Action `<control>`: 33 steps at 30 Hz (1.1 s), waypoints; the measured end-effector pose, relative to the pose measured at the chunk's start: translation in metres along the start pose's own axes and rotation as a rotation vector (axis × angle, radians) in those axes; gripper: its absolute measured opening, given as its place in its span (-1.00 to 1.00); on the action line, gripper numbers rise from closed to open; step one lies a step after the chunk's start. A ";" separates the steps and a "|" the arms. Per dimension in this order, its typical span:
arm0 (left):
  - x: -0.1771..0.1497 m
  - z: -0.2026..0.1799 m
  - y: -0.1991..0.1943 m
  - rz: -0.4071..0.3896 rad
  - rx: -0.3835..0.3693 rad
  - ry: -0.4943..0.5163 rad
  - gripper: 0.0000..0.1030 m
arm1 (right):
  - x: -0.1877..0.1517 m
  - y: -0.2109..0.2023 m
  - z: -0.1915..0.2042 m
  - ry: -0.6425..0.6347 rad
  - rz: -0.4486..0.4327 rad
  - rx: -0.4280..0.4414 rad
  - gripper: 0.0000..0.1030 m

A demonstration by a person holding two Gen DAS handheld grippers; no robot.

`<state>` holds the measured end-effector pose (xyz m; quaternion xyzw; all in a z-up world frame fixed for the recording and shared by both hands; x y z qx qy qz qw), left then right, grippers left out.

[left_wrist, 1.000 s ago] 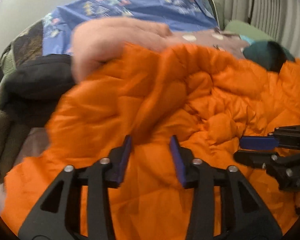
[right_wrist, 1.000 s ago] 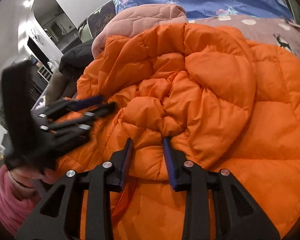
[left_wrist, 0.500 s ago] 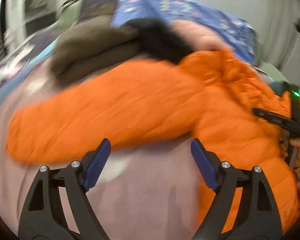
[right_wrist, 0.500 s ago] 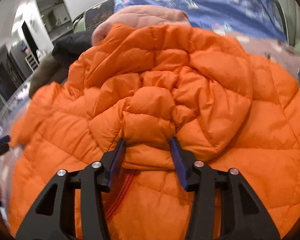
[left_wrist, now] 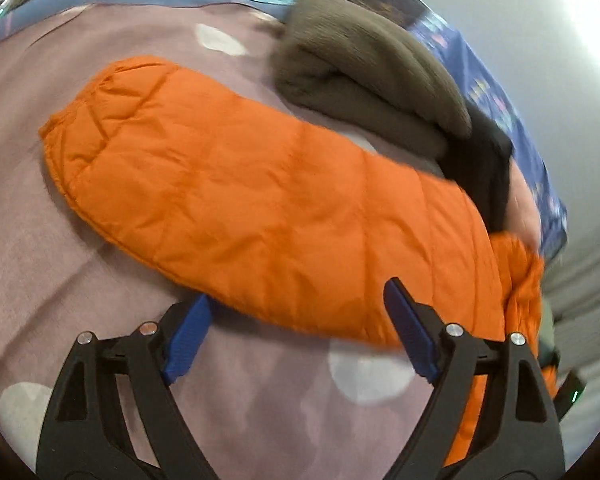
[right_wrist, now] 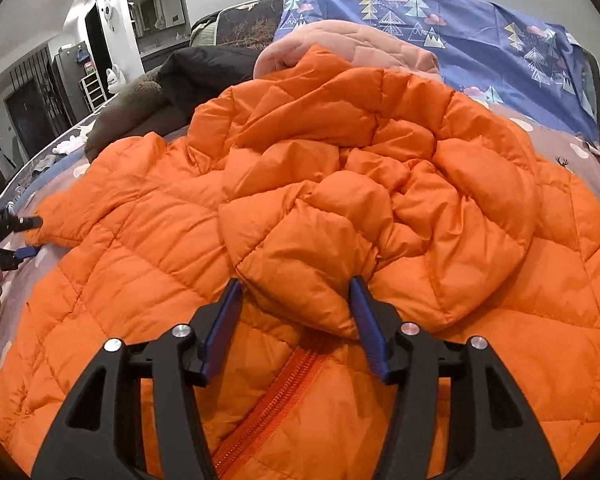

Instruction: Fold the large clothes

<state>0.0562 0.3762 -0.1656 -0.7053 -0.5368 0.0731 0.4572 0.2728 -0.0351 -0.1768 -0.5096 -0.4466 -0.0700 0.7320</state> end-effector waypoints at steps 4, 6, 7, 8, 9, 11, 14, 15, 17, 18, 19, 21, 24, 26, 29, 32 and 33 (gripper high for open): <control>0.002 0.009 -0.008 -0.028 0.005 -0.101 0.66 | -0.001 -0.001 -0.003 0.017 -0.010 0.019 0.23; 0.005 0.017 -0.015 -0.047 0.012 -0.130 0.66 | -0.001 -0.002 -0.005 0.028 -0.012 0.028 0.25; 0.008 0.020 -0.016 -0.057 0.024 -0.137 0.66 | -0.001 -0.001 -0.005 0.031 -0.013 0.032 0.26; 0.011 0.025 -0.016 -0.062 0.036 -0.140 0.63 | -0.001 -0.001 -0.006 0.036 -0.013 0.038 0.27; 0.014 0.027 -0.013 -0.069 0.046 -0.145 0.52 | -0.001 -0.001 -0.007 0.039 -0.014 0.040 0.27; 0.023 0.036 -0.010 -0.098 0.073 -0.150 0.00 | -0.001 -0.002 -0.007 0.042 -0.015 0.040 0.27; 0.035 0.047 -0.007 -0.111 0.077 -0.177 -0.78 | -0.001 -0.002 -0.008 0.046 -0.013 0.040 0.27; 0.039 0.043 -0.011 -0.123 0.065 -0.175 -0.88 | -0.001 -0.001 -0.008 0.047 -0.011 0.040 0.27; 0.046 0.022 -0.028 -0.189 0.054 -0.106 -0.89 | -0.001 0.000 -0.008 0.049 -0.007 0.042 0.28; 0.048 0.003 -0.038 -0.229 0.052 -0.045 -0.90 | -0.001 0.000 -0.008 0.048 -0.005 0.043 0.30; 0.049 -0.027 -0.053 -0.280 0.034 0.045 -0.90 | -0.001 0.001 -0.008 0.046 -0.005 0.043 0.32; 0.046 -0.080 -0.073 -0.341 -0.016 0.191 -0.90 | -0.001 0.001 -0.007 0.042 -0.004 0.042 0.35; 0.027 -0.166 -0.092 -0.390 -0.115 0.409 -0.88 | -0.001 0.000 -0.007 0.044 -0.005 0.043 0.36; 0.005 -0.225 -0.093 -0.379 -0.197 0.545 -0.80 | -0.001 0.000 -0.008 0.054 -0.009 0.050 0.37; -0.042 -0.303 -0.073 -0.312 -0.299 0.731 -0.72 | -0.002 -0.002 -0.013 0.086 -0.019 0.070 0.37; -0.096 -0.358 -0.042 -0.190 -0.388 0.882 -0.72 | -0.004 -0.005 -0.021 0.133 -0.031 0.098 0.37; -0.112 -0.369 -0.031 -0.149 -0.409 0.920 -0.72 | -0.004 -0.005 -0.022 0.146 -0.035 0.107 0.37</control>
Point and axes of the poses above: each gripper's, at about its wrist camera, not at the fingertips, and y roughly the way its jaws point, z to its left, x to its top, the point moved 3 cm from there along y, roughly the way its jaws point, and after that the axes turned 3 degrees about -y, right-handed, at the moved point
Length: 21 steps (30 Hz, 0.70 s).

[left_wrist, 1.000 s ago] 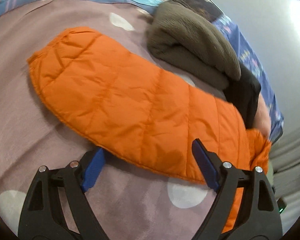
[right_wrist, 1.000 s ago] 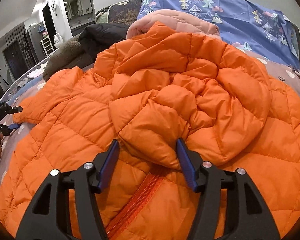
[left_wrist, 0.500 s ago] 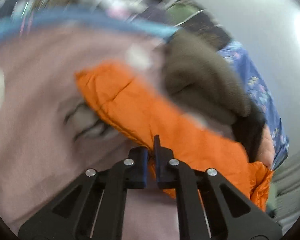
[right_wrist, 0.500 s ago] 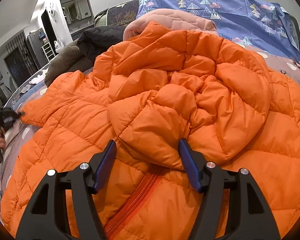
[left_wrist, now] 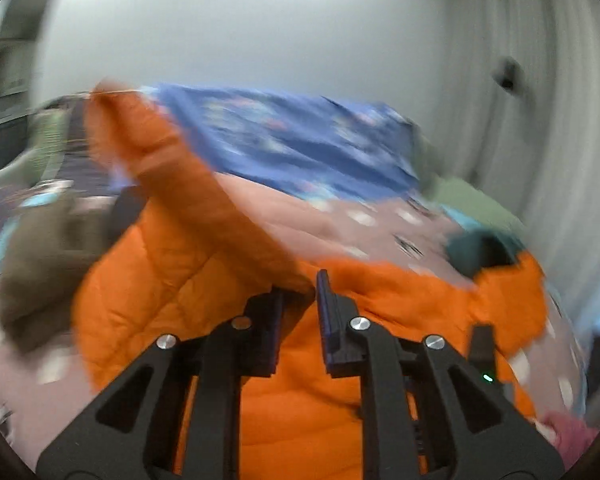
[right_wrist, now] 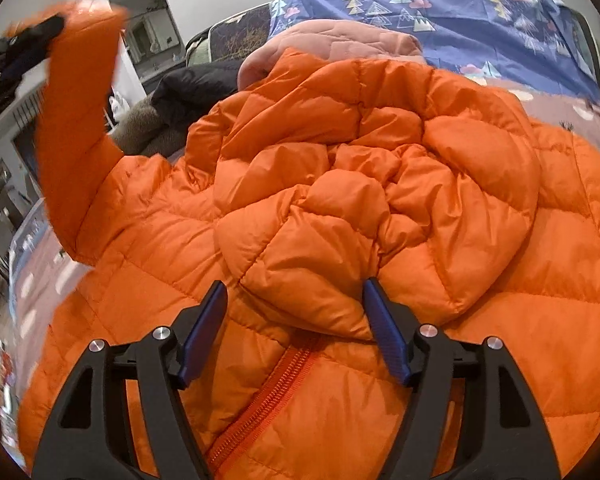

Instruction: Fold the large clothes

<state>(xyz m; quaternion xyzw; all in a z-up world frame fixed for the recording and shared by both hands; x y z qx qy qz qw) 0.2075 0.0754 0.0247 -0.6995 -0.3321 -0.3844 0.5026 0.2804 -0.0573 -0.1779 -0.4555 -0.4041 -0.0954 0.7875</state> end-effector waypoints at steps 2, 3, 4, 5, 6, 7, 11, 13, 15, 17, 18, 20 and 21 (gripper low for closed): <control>-0.016 -0.028 0.030 0.074 -0.075 0.043 -0.71 | -0.001 -0.003 -0.006 0.037 -0.009 0.025 0.37; -0.026 -0.039 0.045 0.120 -0.098 0.063 -0.65 | -0.001 -0.004 -0.008 0.051 -0.011 0.034 0.37; -0.036 -0.046 0.060 0.170 -0.111 0.074 -0.58 | -0.001 -0.005 -0.009 0.060 -0.012 0.039 0.37; -0.045 -0.049 0.072 0.205 -0.109 0.079 -0.57 | -0.002 -0.005 -0.010 0.066 -0.012 0.042 0.37; -0.054 -0.049 0.081 0.237 -0.099 0.080 -0.55 | -0.002 -0.006 -0.010 0.069 -0.012 0.044 0.37; -0.062 -0.047 0.084 0.252 -0.087 0.078 -0.50 | -0.002 -0.006 -0.010 0.068 -0.011 0.043 0.37; -0.078 -0.017 0.094 0.309 -0.066 -0.018 -0.24 | -0.002 -0.007 -0.006 0.057 -0.006 0.048 0.47; -0.082 -0.003 0.092 0.309 -0.054 -0.064 -0.13 | -0.002 -0.010 -0.005 0.054 -0.007 0.051 0.52; -0.088 0.007 0.086 0.301 -0.054 -0.087 -0.05 | -0.002 -0.014 -0.005 0.064 -0.009 0.057 0.53; -0.098 0.018 0.076 0.293 -0.056 -0.109 -0.02 | 0.001 -0.020 -0.010 0.105 -0.009 0.087 0.53; -0.101 0.023 0.076 0.293 -0.057 -0.125 -0.02 | 0.004 -0.023 -0.015 0.148 -0.007 0.112 0.53; -0.107 0.031 0.075 0.294 -0.070 -0.161 -0.02 | 0.009 -0.029 -0.029 0.247 -0.009 0.140 0.53; -0.108 0.034 0.073 0.290 -0.080 -0.179 -0.02 | 0.013 -0.032 -0.037 0.302 -0.017 0.146 0.53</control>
Point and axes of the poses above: each gripper's, at about its wrist camera, not at the fingertips, and y roughly the way its jaws point, z to its left, x to its top, the point moved 3 cm from there along y, roughly the way its jaws point, and after that the axes turned 3 degrees about -y, right-handed, at the moved point
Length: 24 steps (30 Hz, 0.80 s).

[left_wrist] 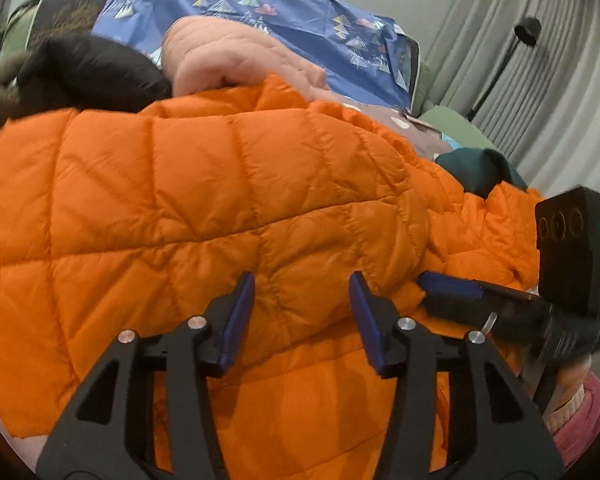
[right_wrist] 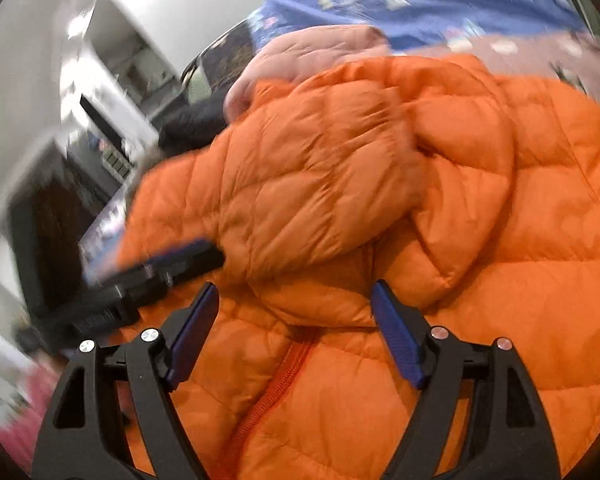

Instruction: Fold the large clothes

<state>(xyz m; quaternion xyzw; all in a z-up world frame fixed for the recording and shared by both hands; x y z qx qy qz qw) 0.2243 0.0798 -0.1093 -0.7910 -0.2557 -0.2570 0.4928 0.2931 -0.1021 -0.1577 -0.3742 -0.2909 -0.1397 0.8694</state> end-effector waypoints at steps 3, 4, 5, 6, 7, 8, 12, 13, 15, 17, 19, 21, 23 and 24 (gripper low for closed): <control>-0.002 -0.004 -0.006 -0.020 -0.030 -0.007 -0.03 | 0.017 -0.005 -0.013 0.094 -0.020 -0.018 0.52; -0.002 -0.008 -0.010 -0.028 -0.051 0.007 -0.04 | 0.021 -0.004 -0.015 0.104 -0.019 -0.032 0.51; -0.004 -0.013 -0.014 -0.033 -0.074 0.023 -0.04 | 0.025 -0.002 -0.017 0.114 -0.014 -0.046 0.46; -0.004 -0.021 -0.018 -0.036 -0.107 0.049 -0.04 | 0.030 0.003 -0.019 0.133 -0.004 -0.052 0.35; -0.006 -0.031 -0.021 -0.035 -0.141 0.084 -0.04 | 0.033 0.008 -0.020 0.150 0.002 -0.044 0.29; -0.008 -0.037 -0.022 -0.033 -0.155 0.108 -0.05 | 0.035 0.011 -0.020 0.161 0.010 -0.035 0.10; -0.016 -0.048 -0.026 -0.034 -0.102 0.165 -0.08 | 0.041 0.009 -0.006 0.122 -0.012 -0.027 -0.86; -0.015 -0.044 -0.031 -0.045 -0.096 0.150 -0.09 | 0.044 -0.004 0.005 0.076 -0.061 -0.044 -0.86; -0.010 -0.035 -0.047 -0.083 -0.090 0.125 -0.08 | 0.047 -0.037 0.026 -0.023 -0.156 -0.104 -0.88; -0.003 -0.024 -0.066 -0.126 -0.077 0.100 -0.07 | 0.046 -0.066 0.034 -0.060 -0.222 -0.164 -0.88; 0.002 -0.013 -0.083 -0.166 -0.065 0.083 -0.01 | 0.041 -0.094 0.026 -0.078 -0.265 -0.280 -0.88; 0.003 -0.002 -0.087 -0.179 -0.026 0.079 -0.01 | 0.031 -0.108 0.008 -0.068 -0.267 -0.394 -0.88; 0.002 0.012 -0.081 -0.159 0.019 0.058 -0.07 | 0.017 -0.109 -0.018 0.006 -0.223 -0.441 -0.88; 0.000 0.019 -0.075 -0.136 0.037 0.044 -0.14 | 0.007 -0.106 -0.034 0.058 -0.189 -0.460 -0.88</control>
Point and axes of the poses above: each gripper's, at about its wrist camera, not at the fingertips, and y roughly the way its jaws point, z to its left, x to its top, the point moved 3 cm from there along y, roughly the way its jaws point, and after that the axes turned 3 degrees about -y, right-handed, at the moved point
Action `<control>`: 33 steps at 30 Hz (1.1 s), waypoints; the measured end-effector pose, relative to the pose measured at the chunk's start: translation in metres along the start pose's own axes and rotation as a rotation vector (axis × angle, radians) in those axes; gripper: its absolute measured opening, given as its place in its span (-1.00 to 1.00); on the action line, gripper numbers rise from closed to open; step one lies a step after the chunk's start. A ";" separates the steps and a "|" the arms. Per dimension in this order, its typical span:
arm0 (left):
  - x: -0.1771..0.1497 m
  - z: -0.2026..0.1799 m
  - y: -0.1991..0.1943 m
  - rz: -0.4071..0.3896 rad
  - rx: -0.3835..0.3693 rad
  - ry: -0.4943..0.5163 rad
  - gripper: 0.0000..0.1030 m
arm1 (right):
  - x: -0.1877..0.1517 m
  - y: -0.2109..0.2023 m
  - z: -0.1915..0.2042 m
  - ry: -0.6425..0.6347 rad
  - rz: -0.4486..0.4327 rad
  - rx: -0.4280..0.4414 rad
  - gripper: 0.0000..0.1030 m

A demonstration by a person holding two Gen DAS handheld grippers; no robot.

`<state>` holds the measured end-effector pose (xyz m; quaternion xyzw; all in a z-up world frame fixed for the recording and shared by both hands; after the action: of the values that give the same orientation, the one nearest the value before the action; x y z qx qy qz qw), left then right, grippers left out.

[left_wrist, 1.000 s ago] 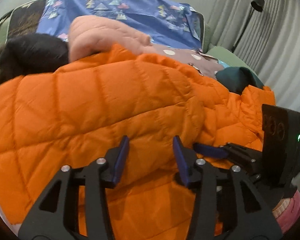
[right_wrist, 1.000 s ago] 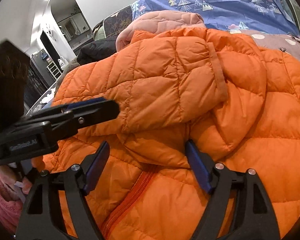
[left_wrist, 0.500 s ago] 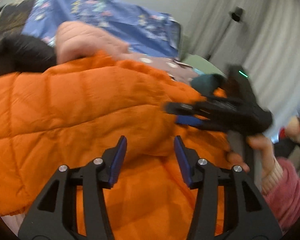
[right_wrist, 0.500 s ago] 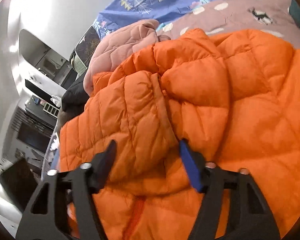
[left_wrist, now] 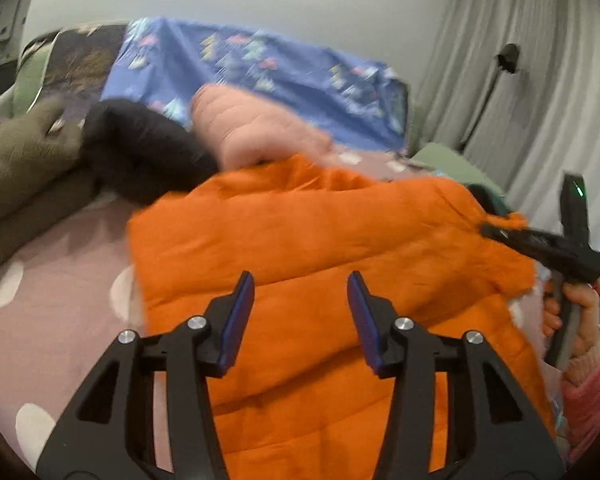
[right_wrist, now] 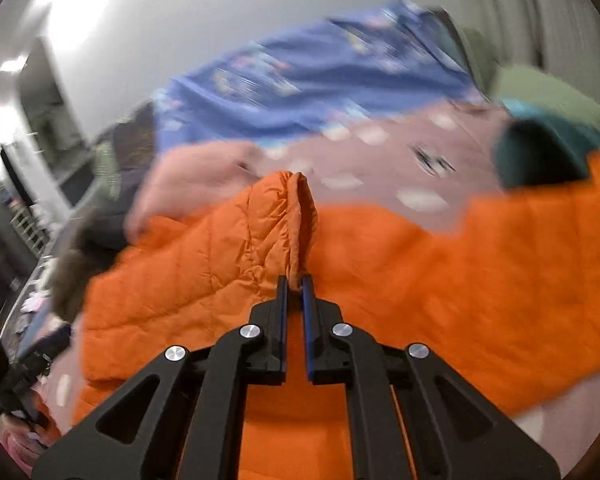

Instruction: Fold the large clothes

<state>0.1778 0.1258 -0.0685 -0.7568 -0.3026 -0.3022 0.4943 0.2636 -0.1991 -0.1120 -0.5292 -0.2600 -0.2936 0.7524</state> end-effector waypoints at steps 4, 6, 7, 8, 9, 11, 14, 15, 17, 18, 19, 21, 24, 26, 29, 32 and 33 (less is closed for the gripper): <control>-0.015 0.019 0.031 0.100 0.078 -0.005 -0.42 | -0.036 0.014 -0.024 0.037 0.093 0.021 -0.84; -0.018 0.028 0.040 0.140 0.105 -0.017 -0.50 | -0.044 0.010 -0.026 0.033 0.106 0.029 -0.67; -0.018 0.032 0.042 0.150 0.109 -0.033 -0.50 | -0.044 0.004 -0.026 0.031 0.094 0.023 -0.64; -0.016 0.035 0.042 0.150 0.111 -0.042 -0.50 | -0.040 -0.003 -0.024 0.025 0.067 0.002 -0.60; -0.013 0.037 0.040 0.144 0.114 -0.048 -0.50 | -0.037 -0.016 -0.019 0.007 0.016 -0.025 -0.54; -0.004 0.038 0.030 0.109 0.117 -0.054 -0.50 | -0.026 -0.033 -0.009 -0.052 -0.064 -0.040 -0.47; 0.013 0.041 0.010 0.039 0.096 -0.090 -0.50 | -0.010 -0.034 0.016 -0.124 -0.088 0.067 -0.46; 0.017 0.040 0.008 0.028 0.088 -0.099 -0.50 | -0.011 -0.032 0.022 -0.139 -0.075 0.099 -0.46; 0.024 0.033 0.007 0.025 0.070 -0.101 -0.50 | -0.015 -0.019 0.035 -0.171 -0.045 0.130 -0.46; 0.026 0.025 0.012 0.035 0.066 -0.086 -0.50 | -0.017 -0.011 0.039 -0.182 -0.037 0.130 -0.47; 0.026 0.016 0.017 0.049 0.066 -0.061 -0.49 | -0.022 0.002 0.040 -0.188 -0.013 0.124 -0.47; 0.021 0.000 0.031 0.080 0.068 -0.018 -0.41 | -0.027 0.024 0.034 -0.158 0.035 0.115 -0.47; 0.007 -0.013 0.065 0.159 0.090 0.043 -0.30 | -0.047 0.052 0.019 -0.107 0.091 0.120 -0.46; -0.006 -0.012 0.087 0.201 0.148 0.097 -0.28 | -0.043 0.058 0.024 -0.102 0.098 0.122 -0.46; -0.013 -0.011 0.099 0.213 0.168 0.106 -0.27 | -0.046 0.060 0.025 -0.121 0.095 0.104 -0.46; -0.012 -0.013 0.094 0.204 0.197 0.123 -0.21 | -0.047 0.061 0.027 -0.123 0.093 0.106 -0.45; -0.010 -0.015 0.090 0.195 0.212 0.132 -0.19 | -0.048 0.060 0.026 -0.117 0.093 0.111 -0.45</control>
<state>0.2371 0.0806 -0.1220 -0.7047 -0.2247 -0.2680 0.6173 0.2713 -0.1499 -0.1766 -0.5145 -0.2946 -0.2122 0.7769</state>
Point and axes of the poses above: each gripper's, at about its wrist camera, not at the fingertips, and y roughly the way its jaws point, z to its left, x to its top, the point moved 3 cm from there along y, roughly the way its jaws point, and after that the axes turned 3 degrees about -y, right-handed, at the moved point
